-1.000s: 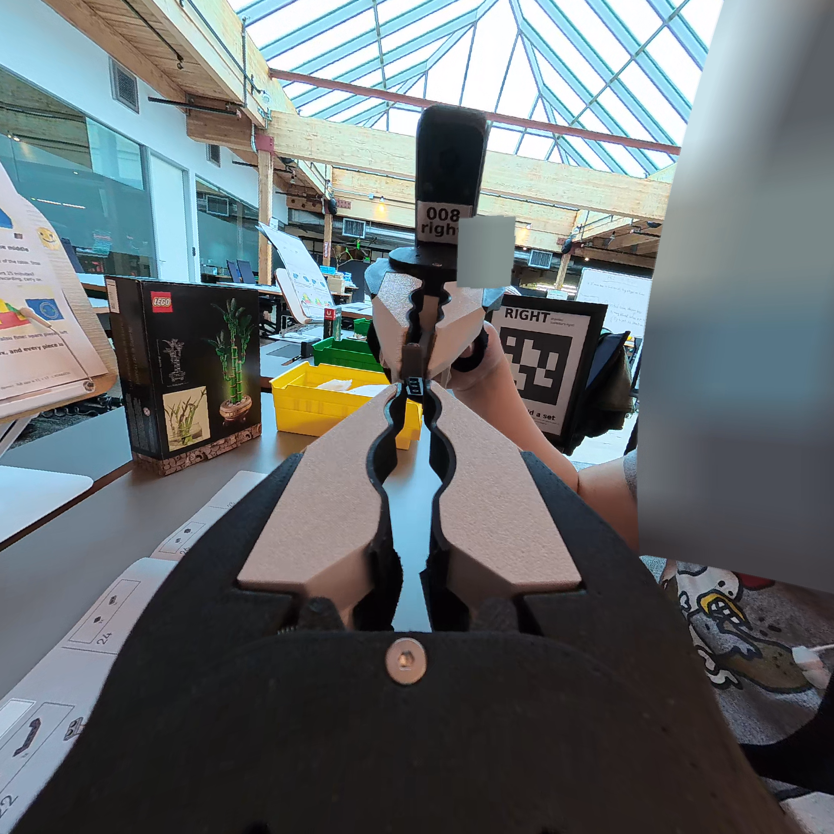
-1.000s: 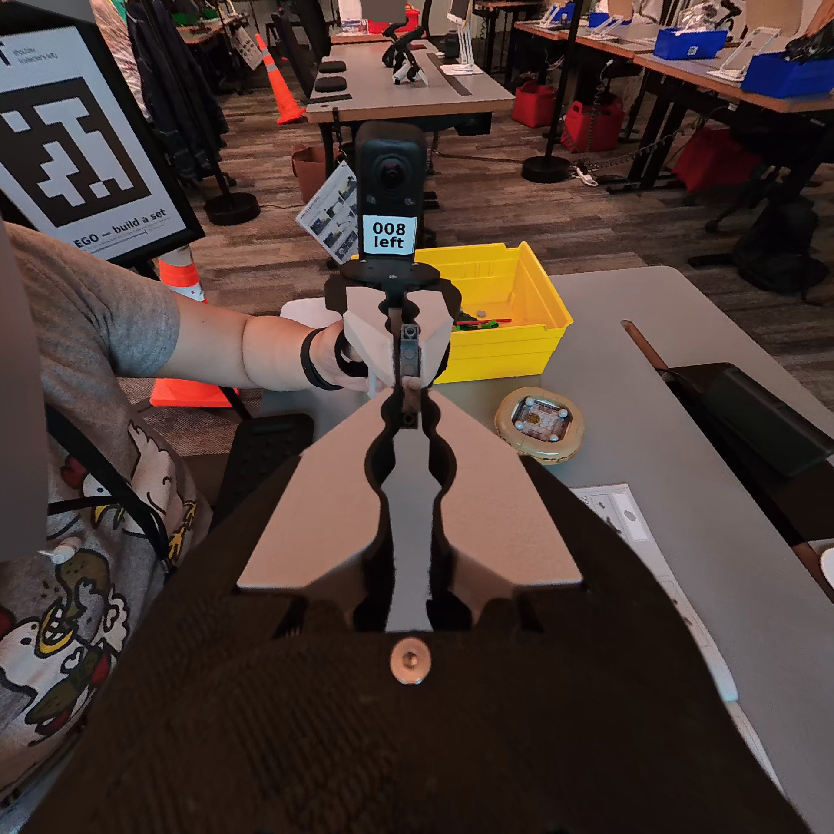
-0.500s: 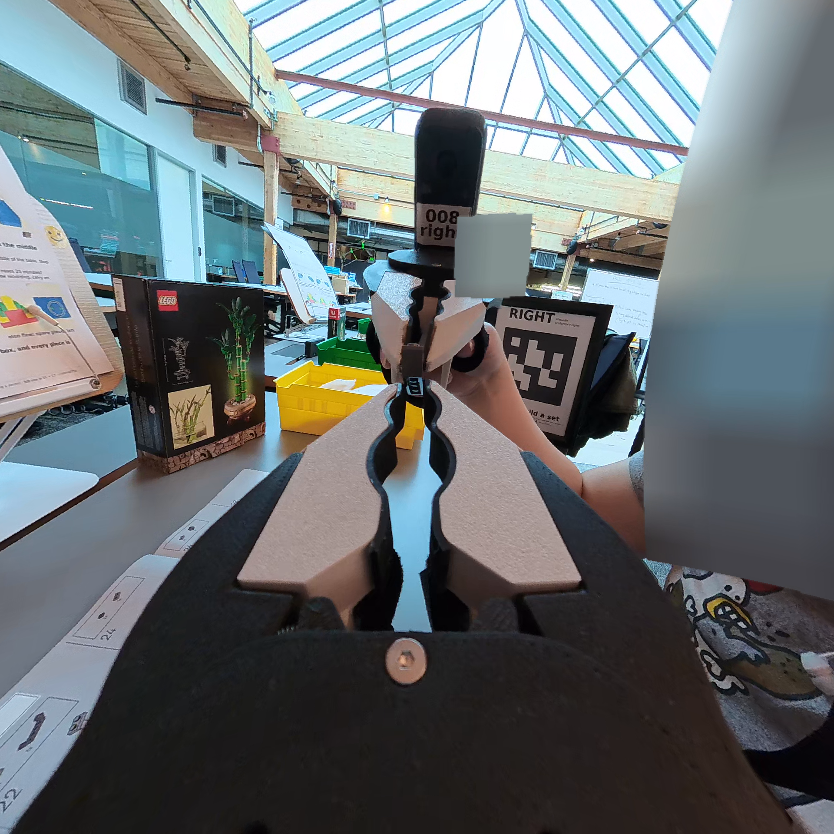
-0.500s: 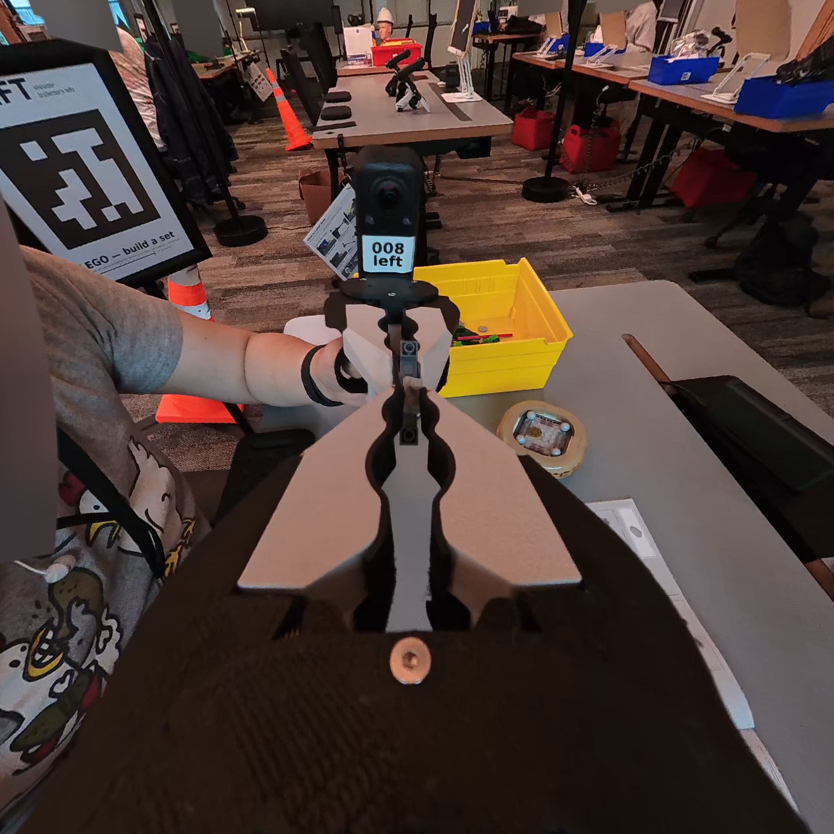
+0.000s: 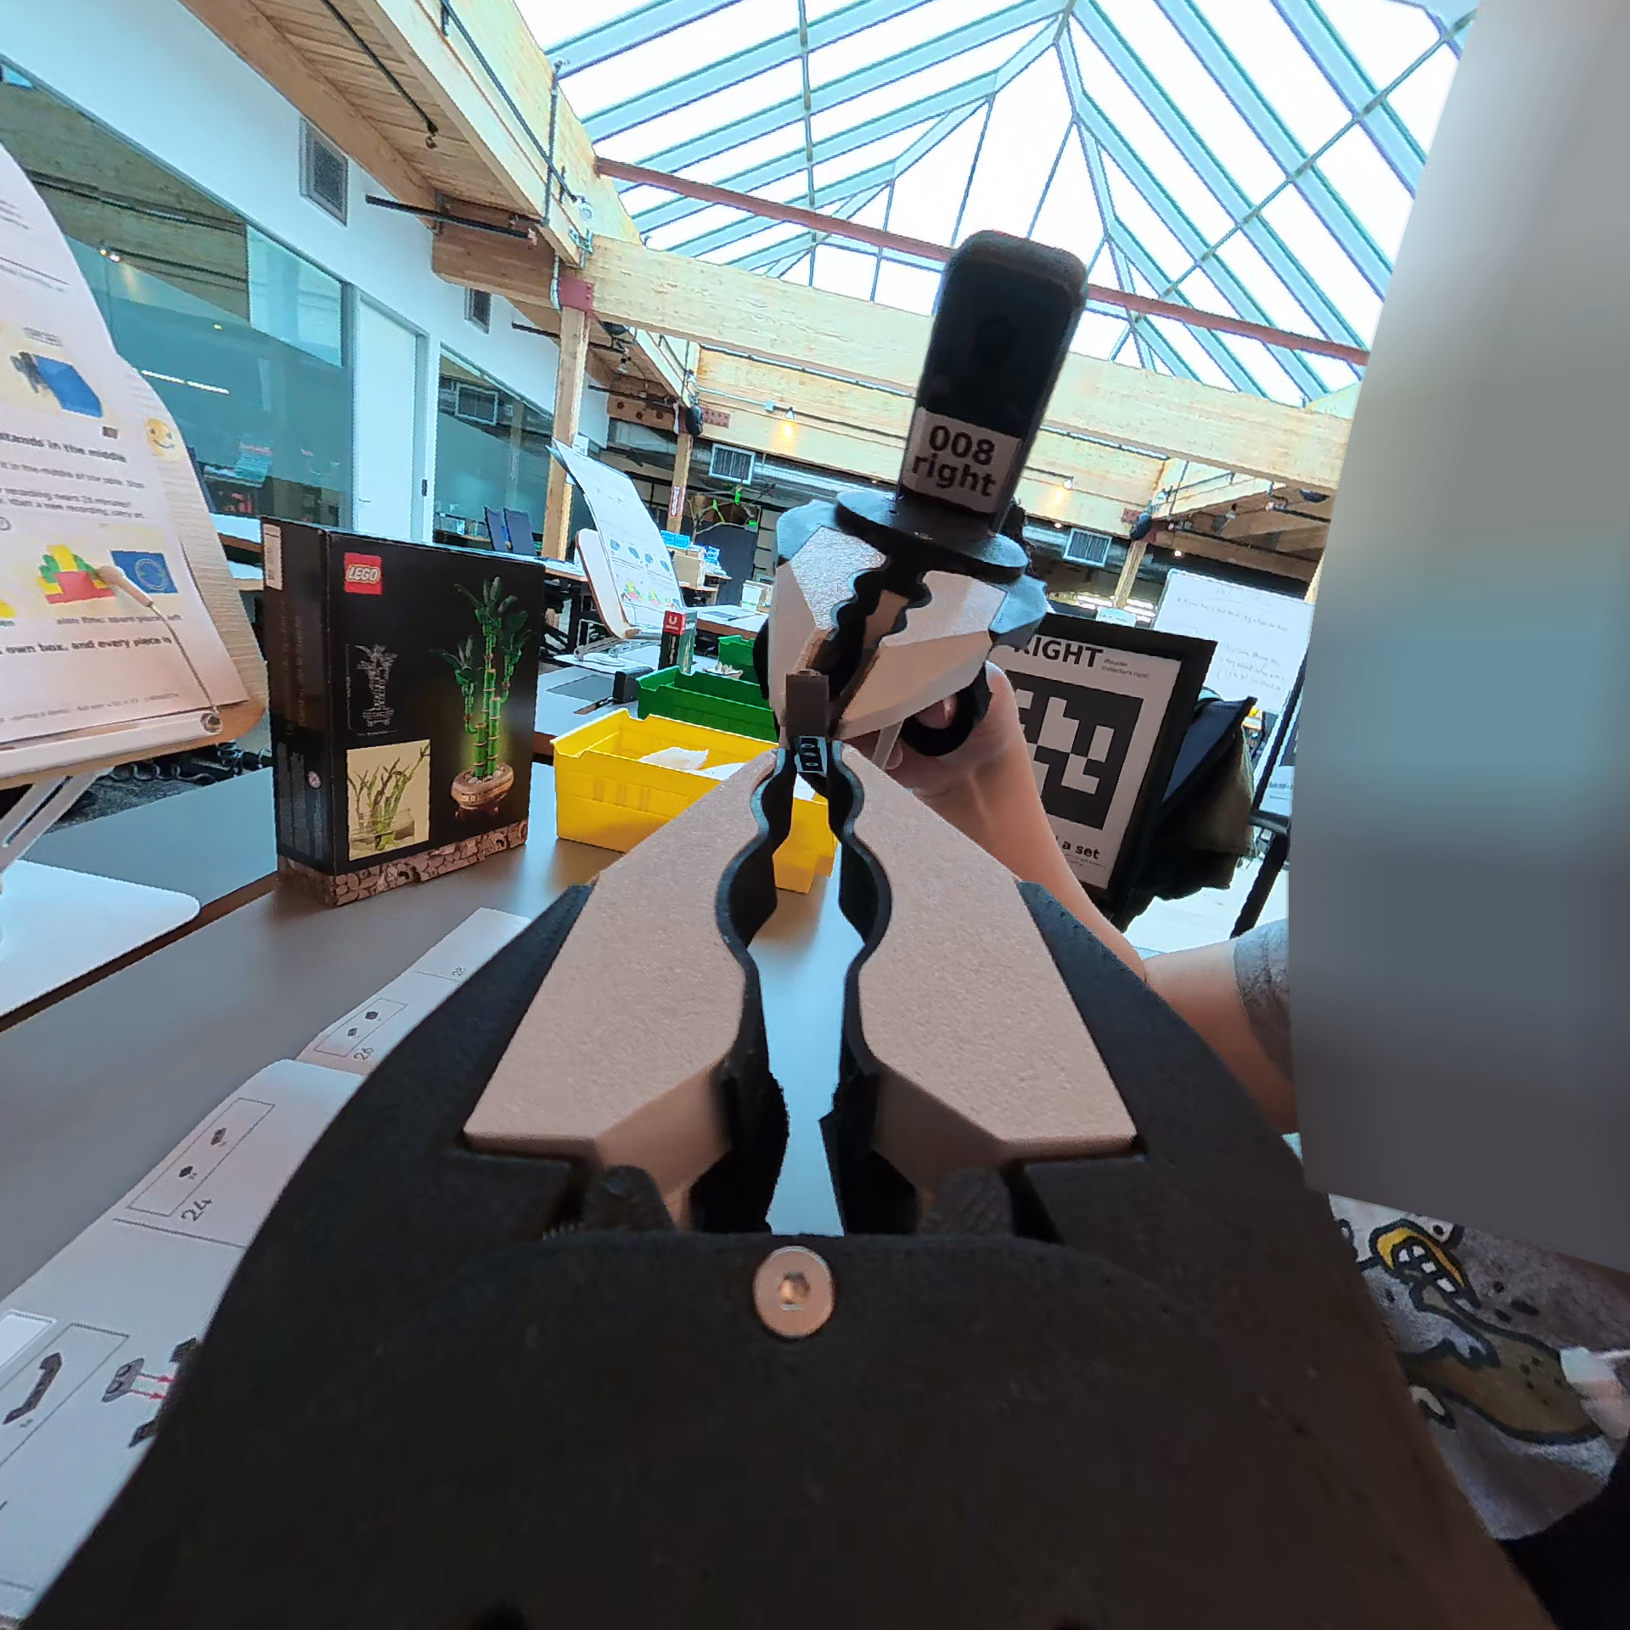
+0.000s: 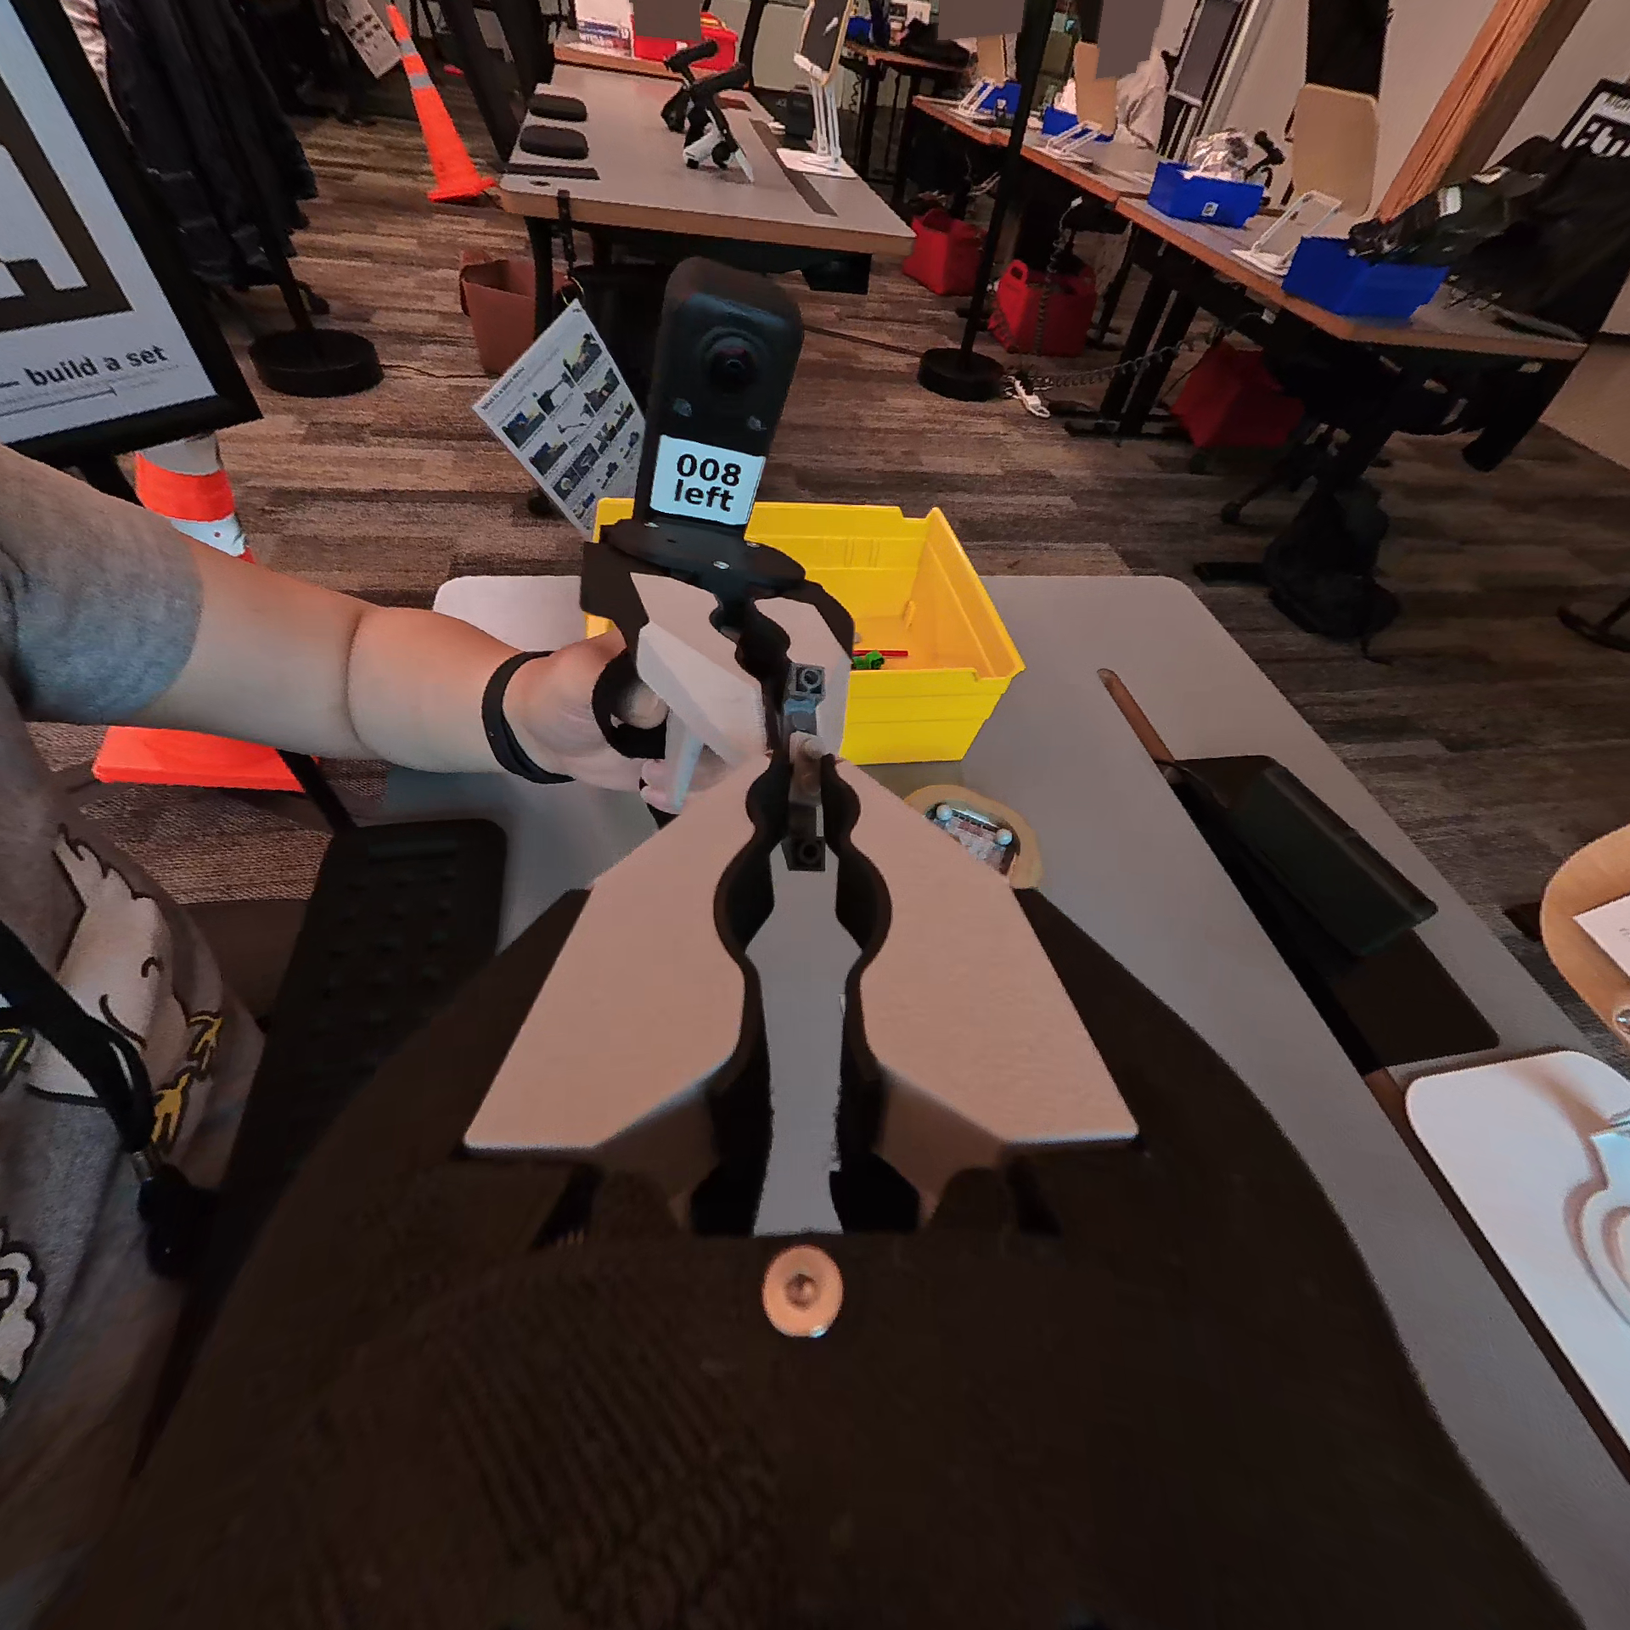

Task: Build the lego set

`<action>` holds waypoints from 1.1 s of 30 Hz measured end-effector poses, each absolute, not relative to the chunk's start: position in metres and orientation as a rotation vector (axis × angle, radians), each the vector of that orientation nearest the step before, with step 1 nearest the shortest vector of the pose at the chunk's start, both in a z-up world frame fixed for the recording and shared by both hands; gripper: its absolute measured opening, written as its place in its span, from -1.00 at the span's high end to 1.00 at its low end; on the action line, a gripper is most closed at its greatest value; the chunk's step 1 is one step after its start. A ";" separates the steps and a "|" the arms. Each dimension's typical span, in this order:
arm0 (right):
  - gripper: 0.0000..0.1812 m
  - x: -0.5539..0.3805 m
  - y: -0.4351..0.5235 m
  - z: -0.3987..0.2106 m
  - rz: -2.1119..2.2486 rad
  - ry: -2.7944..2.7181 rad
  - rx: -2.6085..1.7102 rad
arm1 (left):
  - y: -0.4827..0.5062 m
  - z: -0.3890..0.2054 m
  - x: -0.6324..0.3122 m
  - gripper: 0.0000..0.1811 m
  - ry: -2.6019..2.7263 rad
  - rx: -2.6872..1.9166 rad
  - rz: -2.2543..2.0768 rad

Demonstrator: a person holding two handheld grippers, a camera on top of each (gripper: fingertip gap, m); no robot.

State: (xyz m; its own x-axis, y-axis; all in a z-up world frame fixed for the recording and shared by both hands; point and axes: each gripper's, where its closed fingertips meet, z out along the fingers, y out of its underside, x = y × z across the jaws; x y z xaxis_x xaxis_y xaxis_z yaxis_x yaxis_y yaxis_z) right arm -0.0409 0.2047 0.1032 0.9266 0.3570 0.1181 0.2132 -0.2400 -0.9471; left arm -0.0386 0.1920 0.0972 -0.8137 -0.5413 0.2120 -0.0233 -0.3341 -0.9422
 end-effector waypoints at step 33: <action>0.83 -0.041 0.216 0.102 -0.534 -0.674 -1.750 | 0.205 0.103 -0.036 0.95 1.474 -0.892 -2.414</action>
State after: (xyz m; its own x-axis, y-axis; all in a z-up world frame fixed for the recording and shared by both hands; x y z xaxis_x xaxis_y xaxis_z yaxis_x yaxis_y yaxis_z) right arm -0.0408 0.2158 0.1025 0.7334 0.1707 0.6581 0.6797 -0.2069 -0.7038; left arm -0.0360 0.2049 0.1034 -0.8050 -0.4392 0.3988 -0.1543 -0.4941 -0.8556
